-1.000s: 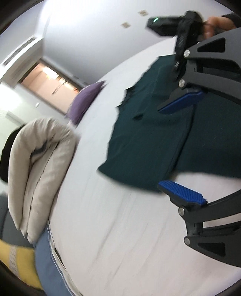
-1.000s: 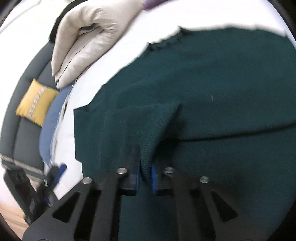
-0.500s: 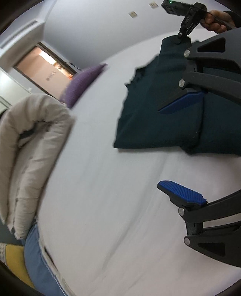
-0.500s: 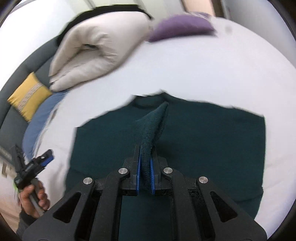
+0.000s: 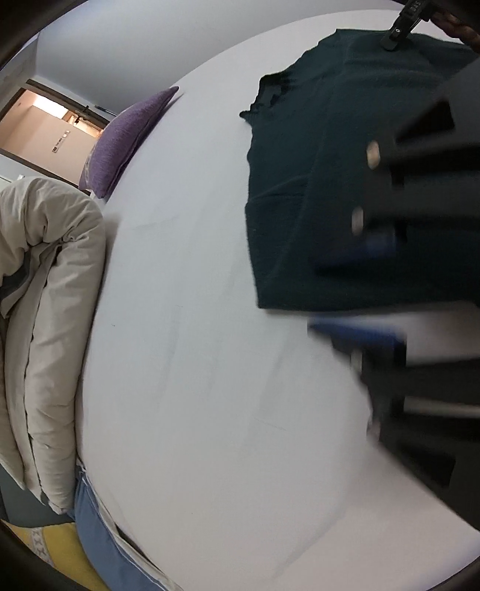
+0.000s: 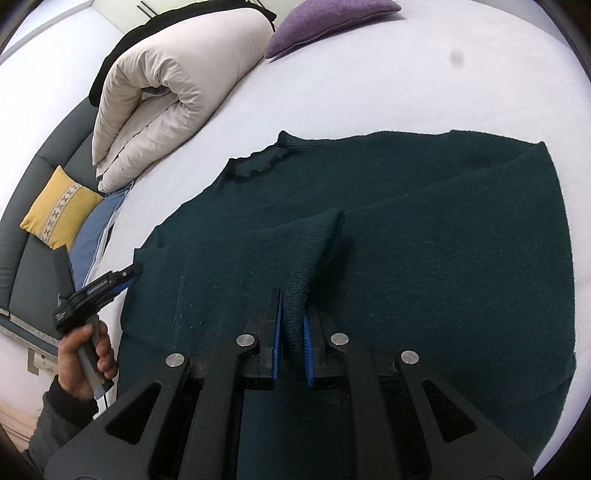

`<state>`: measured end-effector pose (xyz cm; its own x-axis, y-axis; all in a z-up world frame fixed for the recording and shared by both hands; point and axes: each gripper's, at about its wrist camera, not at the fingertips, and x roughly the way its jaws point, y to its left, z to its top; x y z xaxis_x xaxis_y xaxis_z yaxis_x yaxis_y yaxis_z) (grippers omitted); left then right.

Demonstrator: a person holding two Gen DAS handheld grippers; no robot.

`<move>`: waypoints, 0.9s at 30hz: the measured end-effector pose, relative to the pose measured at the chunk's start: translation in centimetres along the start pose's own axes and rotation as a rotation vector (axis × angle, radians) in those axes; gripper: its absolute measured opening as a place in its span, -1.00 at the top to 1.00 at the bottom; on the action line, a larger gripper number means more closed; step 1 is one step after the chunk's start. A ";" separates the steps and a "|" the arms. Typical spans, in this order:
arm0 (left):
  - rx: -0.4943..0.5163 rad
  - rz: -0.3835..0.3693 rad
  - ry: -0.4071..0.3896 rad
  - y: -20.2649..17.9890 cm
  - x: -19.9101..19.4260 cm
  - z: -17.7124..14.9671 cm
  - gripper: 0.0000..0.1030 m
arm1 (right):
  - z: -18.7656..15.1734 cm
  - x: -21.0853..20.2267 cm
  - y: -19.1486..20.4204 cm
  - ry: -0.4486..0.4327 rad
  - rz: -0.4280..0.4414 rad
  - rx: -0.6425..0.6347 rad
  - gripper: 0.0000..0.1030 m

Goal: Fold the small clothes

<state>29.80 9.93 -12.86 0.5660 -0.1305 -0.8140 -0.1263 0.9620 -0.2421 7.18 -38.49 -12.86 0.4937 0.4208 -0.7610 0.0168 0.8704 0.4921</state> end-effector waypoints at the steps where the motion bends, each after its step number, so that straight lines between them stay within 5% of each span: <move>1: -0.003 0.002 -0.003 0.1 0.2 0.1 0.71 | -0.1 0.3 -0.1 0.001 -0.026 -0.005 0.82; 10: 0.064 0.035 -0.046 0.0 0.5 -0.7 0.78 | -1.5 1.2 -3.8 -0.068 0.048 0.138 0.92; 16: 0.063 0.044 -0.056 0.4 0.4 -1.1 0.77 | -0.6 0.4 -2.4 -0.071 -0.026 0.078 0.87; 19: 0.070 0.054 -0.059 0.3 0.1 -1.0 0.73 | -0.5 1.1 -3.9 -0.051 0.017 0.119 0.92; 24: 0.069 0.082 -0.148 0.3 -4.0 -2.0 0.73 | -0.1 -1.2 -2.6 -0.083 -0.059 0.118 0.75; 27: 0.121 0.078 -0.202 -0.8 -6.6 -3.5 0.73 | 0.0 -3.1 -0.7 -0.148 -0.027 0.072 0.74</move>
<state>23.34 9.19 -9.18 0.7115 -0.0162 -0.7025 -0.0842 0.9906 -0.1082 5.63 -40.36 -10.86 0.6145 0.3510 -0.7065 0.0915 0.8578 0.5057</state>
